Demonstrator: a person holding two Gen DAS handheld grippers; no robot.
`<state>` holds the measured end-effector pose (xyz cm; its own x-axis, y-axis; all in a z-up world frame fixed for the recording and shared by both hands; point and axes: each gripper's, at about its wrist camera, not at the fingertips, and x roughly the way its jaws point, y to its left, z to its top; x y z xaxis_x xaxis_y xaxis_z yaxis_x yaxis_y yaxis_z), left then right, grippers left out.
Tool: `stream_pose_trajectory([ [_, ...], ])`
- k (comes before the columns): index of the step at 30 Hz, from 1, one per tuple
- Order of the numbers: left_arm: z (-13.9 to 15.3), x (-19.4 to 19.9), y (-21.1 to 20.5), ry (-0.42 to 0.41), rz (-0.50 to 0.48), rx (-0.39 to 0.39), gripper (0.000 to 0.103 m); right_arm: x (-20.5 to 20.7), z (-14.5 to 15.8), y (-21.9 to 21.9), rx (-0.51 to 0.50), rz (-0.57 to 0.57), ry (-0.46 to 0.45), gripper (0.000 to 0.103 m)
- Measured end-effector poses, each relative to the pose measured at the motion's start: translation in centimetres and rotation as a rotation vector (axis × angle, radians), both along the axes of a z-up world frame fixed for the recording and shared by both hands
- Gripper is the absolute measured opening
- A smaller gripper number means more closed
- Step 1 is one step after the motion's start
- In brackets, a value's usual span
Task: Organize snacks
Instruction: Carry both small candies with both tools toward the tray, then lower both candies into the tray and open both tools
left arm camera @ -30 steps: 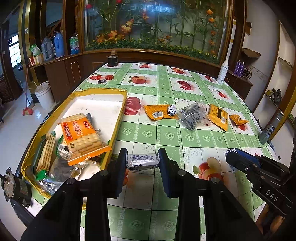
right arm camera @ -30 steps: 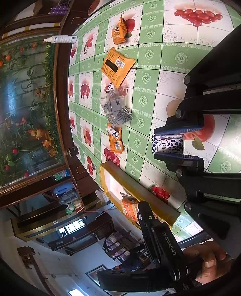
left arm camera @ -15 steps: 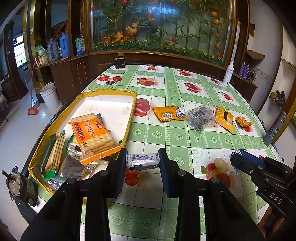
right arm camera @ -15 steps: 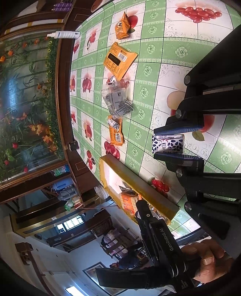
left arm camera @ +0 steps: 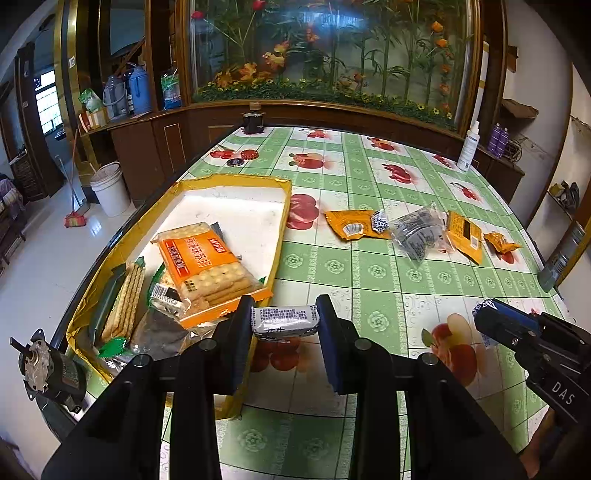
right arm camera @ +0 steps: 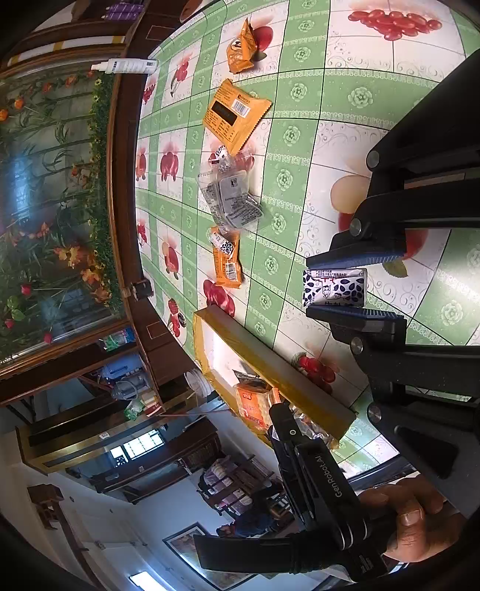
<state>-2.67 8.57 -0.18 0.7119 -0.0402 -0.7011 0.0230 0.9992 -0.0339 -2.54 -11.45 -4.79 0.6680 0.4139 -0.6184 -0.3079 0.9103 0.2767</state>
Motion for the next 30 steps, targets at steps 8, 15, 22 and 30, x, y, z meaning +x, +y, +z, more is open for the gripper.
stream_pose_trajectory([
  [8,-0.8,0.5,1.7,0.021,0.027,-0.017,0.031,0.9,-0.4,1.2,-0.004,0.024,0.016,0.019],
  [15,-1.4,1.2,3.1,0.037,0.045,-0.031,0.031,1.9,-0.5,2.8,-0.008,0.053,0.021,0.019],
  [22,-1.8,1.9,4.9,0.044,0.08,-0.038,0.031,3.8,-0.4,5.8,-0.003,0.109,0.026,0.019],
  [30,-2.2,2.9,9.3,0.058,0.174,-0.039,0.032,7.8,-0.5,12.1,0.031,0.223,0.044,0.019],
])
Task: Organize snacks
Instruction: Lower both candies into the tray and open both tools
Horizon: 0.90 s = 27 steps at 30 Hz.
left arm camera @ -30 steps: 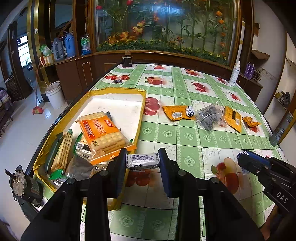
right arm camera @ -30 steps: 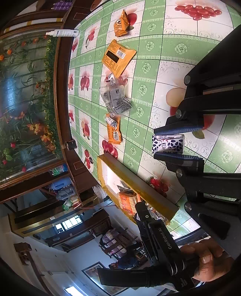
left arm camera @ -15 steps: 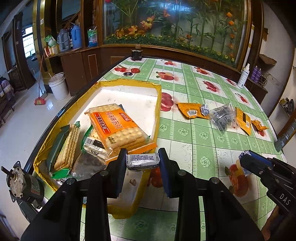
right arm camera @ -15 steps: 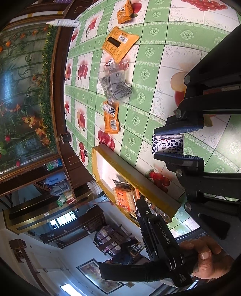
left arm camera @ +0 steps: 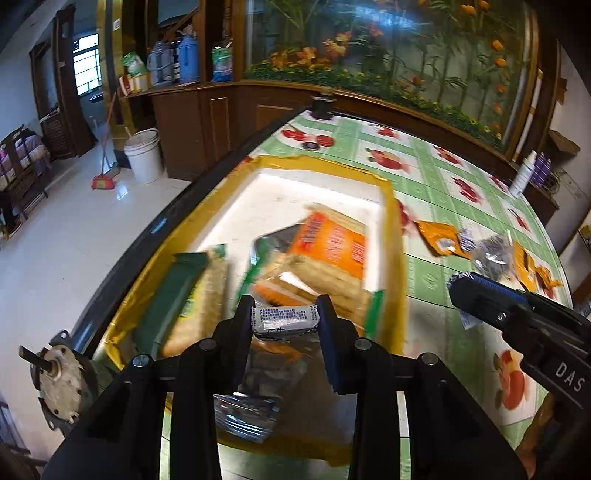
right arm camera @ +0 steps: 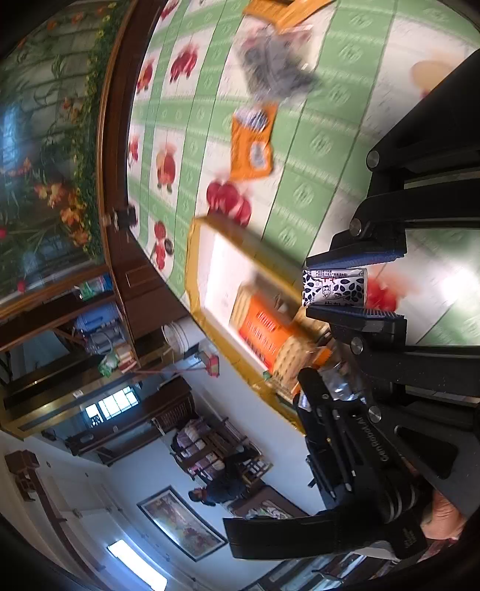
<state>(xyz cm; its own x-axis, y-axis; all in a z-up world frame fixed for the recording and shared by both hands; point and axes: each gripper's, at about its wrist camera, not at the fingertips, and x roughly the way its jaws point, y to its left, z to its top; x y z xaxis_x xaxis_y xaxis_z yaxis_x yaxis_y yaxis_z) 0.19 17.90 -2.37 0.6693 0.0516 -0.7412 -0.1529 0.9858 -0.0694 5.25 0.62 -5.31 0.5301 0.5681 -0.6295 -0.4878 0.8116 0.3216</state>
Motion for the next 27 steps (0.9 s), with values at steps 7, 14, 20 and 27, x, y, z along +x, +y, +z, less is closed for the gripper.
stream_pose_trajectory([
  [7,-0.8,1.6,2.9,0.028,0.057,-0.011,0.032,3.5,-0.5,4.9,-0.01,0.052,0.013,0.019],
  [14,-0.9,2.6,3.2,0.034,0.062,-0.007,0.032,6.0,-1.7,6.6,-0.031,0.044,0.046,0.023],
  [20,-0.6,2.2,3.3,0.018,0.076,-0.004,0.06,5.8,-1.6,6.3,-0.045,0.019,0.033,0.039],
  [27,0.4,1.1,3.1,-0.016,0.11,0.026,0.074,4.4,-0.7,3.9,-0.02,-0.029,0.014,0.058],
])
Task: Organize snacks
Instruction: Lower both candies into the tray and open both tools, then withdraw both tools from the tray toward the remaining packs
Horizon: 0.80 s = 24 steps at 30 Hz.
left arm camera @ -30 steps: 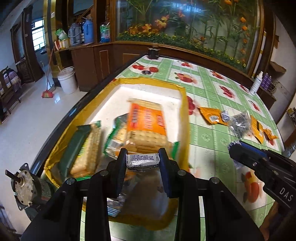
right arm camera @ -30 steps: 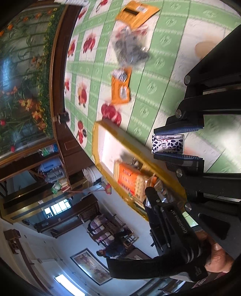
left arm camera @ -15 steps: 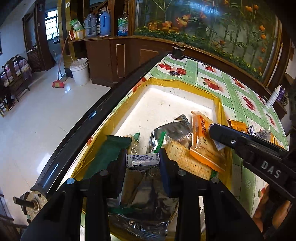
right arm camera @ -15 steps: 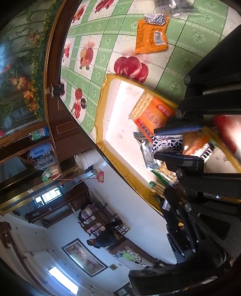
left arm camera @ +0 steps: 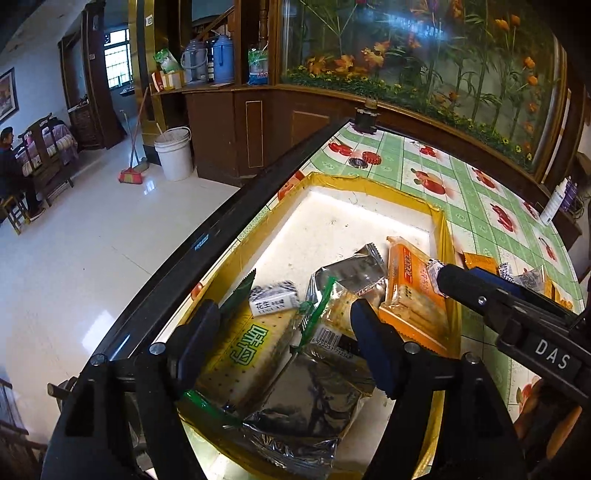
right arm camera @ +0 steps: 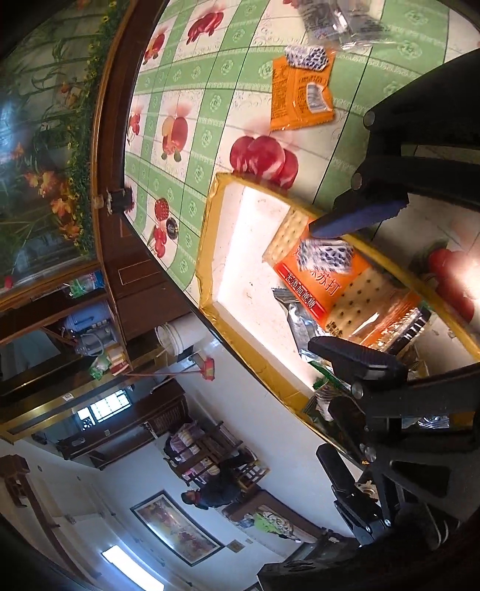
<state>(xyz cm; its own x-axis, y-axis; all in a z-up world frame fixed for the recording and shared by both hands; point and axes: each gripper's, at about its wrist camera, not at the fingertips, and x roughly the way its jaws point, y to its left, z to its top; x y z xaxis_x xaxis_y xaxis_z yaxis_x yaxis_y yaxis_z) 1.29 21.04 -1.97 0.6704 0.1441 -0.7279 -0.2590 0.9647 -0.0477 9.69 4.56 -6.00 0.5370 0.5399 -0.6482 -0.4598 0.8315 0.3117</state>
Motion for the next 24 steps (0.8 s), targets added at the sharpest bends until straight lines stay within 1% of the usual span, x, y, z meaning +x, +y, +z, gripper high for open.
stream_pose_trajectory([
  [3,0.4,-0.4,-0.4,-0.01,0.001,0.008,0.074,-0.9,0.4,-1.3,0.015,-0.013,-0.005,0.059],
  [6,0.8,-0.7,-1.0,-0.019,-0.004,0.015,0.074,-1.7,0.7,-2.5,0.022,-0.03,-0.008,0.065],
  [15,2.1,-1.2,-3.4,-0.044,-0.035,0.043,0.074,-3.6,1.0,-6.8,0.047,-0.075,-0.013,0.065],
  [19,2.4,-1.1,-4.6,-0.045,-0.053,0.051,0.074,-4.2,0.5,-9.7,0.053,-0.124,-0.002,0.065],
  [24,2.3,-1.0,-6.5,-0.04,-0.083,0.054,0.074,-5.0,-0.5,-14.4,0.061,-0.212,0.016,0.065],
])
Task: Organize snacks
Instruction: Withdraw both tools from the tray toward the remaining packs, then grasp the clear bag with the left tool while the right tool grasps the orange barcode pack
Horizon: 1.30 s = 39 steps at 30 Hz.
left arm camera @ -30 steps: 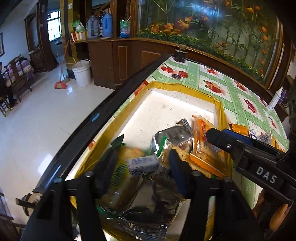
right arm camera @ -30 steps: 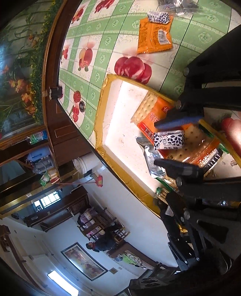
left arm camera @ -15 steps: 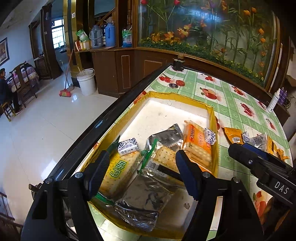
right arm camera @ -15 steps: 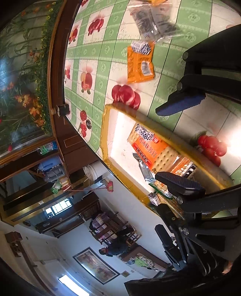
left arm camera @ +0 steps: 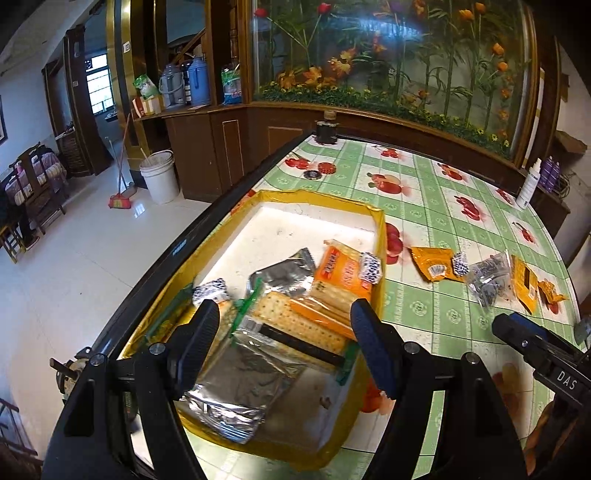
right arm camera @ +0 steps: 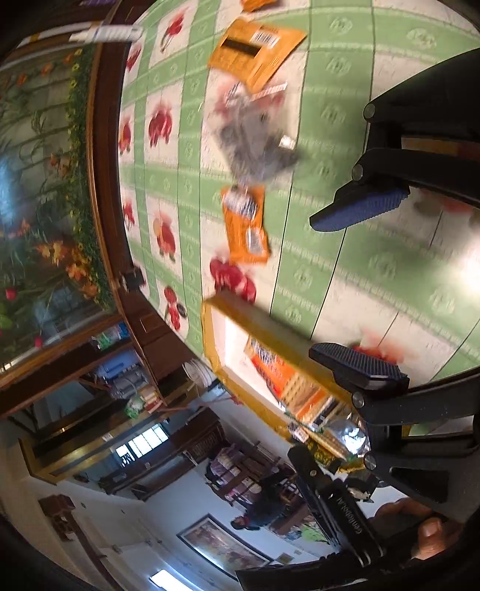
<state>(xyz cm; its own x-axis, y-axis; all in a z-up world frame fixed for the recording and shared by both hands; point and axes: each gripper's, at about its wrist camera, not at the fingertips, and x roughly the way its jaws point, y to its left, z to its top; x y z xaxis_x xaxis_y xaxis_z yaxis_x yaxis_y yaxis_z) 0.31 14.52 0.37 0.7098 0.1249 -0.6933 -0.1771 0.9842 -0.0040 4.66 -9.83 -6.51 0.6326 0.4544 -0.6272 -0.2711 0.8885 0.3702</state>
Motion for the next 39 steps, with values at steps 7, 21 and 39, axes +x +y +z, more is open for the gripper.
stream_pose_trajectory([
  [7,-1.1,0.9,-4.5,0.042,-0.091,0.013,0.075,-0.4,-1.8,-7.1,0.024,-0.156,0.045,0.066],
  [21,-2.5,4.3,-12.3,0.124,-0.257,0.011,0.075,-0.2,-2.3,-13.0,0.048,-0.243,0.044,0.066],
  [39,-2.8,9.3,-22.3,0.134,-0.614,0.195,0.075,2.7,-2.2,-18.2,0.026,-0.353,0.078,0.076],
])
